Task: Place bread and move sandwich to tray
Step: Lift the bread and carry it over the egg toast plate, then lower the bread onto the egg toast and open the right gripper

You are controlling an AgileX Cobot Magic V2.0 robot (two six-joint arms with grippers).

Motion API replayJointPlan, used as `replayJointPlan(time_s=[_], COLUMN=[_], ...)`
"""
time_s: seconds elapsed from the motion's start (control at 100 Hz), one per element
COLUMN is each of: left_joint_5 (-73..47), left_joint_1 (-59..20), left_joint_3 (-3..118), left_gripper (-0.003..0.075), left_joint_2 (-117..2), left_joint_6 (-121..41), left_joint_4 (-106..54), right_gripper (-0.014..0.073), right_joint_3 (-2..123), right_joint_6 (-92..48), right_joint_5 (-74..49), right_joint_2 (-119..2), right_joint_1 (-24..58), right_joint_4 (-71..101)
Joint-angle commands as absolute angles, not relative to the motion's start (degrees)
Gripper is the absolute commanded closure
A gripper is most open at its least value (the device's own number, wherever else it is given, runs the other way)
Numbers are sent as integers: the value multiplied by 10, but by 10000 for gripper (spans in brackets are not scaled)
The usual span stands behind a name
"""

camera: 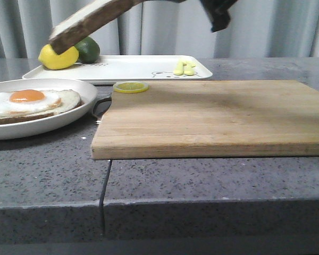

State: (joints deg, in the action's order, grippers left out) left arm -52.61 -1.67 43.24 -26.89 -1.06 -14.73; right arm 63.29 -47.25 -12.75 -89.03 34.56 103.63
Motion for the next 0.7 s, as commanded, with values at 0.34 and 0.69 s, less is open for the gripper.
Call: replayJointPlan(time_s=[0.34, 0.69], left_joint_5=[-490, -490], left_joint_1=[-16, -16], left_joint_3=[452, 452], left_gripper=[146, 146], left_joint_2=[-277, -277], left_joint_6=[-11, -11], left_joint_4=[-157, -157], right_gripper=[632, 632], right_joint_3=[759, 761], right_joint_6=[-445, -441], right_joint_5=[-125, -114], right_joint_2=[-1000, -1036], right_joint_1=[432, 440], right_joint_4=[1078, 1078])
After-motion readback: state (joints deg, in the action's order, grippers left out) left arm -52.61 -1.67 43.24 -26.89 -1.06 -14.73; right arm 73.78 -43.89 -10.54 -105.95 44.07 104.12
